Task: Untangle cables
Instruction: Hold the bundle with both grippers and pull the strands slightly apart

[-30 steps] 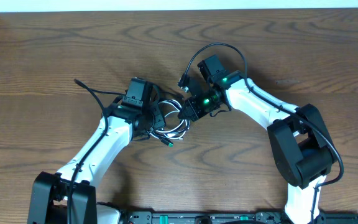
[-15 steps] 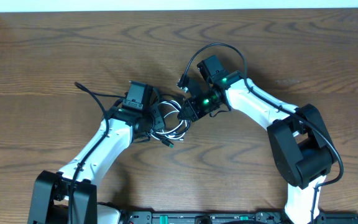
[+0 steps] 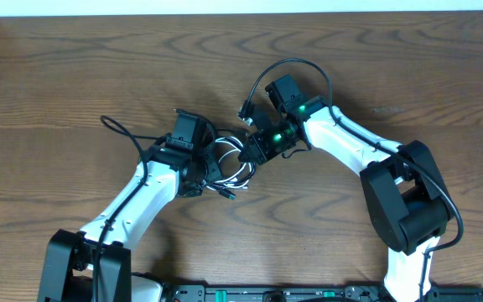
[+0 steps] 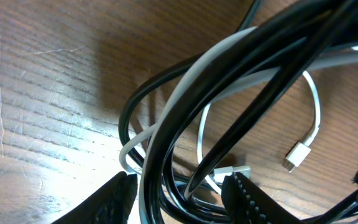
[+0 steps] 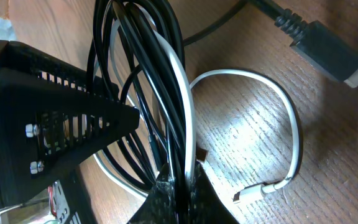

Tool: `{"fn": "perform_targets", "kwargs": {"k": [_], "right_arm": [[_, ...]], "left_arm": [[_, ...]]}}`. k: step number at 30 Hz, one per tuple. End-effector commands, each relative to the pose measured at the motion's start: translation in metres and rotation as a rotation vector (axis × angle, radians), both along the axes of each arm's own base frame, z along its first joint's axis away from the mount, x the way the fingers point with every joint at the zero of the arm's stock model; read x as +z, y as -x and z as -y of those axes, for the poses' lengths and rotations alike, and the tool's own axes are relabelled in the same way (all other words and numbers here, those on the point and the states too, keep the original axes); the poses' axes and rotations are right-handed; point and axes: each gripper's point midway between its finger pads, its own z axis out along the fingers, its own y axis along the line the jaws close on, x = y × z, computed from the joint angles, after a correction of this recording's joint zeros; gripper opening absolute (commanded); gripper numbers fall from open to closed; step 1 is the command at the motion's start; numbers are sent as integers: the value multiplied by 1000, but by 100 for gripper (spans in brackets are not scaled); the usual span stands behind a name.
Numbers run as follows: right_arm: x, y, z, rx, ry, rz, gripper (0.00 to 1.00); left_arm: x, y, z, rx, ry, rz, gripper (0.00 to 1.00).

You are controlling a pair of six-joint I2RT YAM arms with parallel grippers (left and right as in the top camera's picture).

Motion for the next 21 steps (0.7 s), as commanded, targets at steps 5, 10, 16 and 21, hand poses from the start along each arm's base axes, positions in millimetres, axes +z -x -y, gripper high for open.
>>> {"fn": "perform_targets", "kwargs": {"k": [5,10,16,21], "right_arm": [[5,7,-8,40,-46,-8,1],[14,13,-13,62,-106,-38,1],[17,15,-15,69,-127,-47,1],[15,13,-14,71,-113,-28,1]], "left_arm": [[-6,5,-4,125,10,-46,50],[-12,5,-3,128,15,-37,50],[-19,1,-2,130,34,3,45],[-17,-1,-4,94,25,22,11]]}}
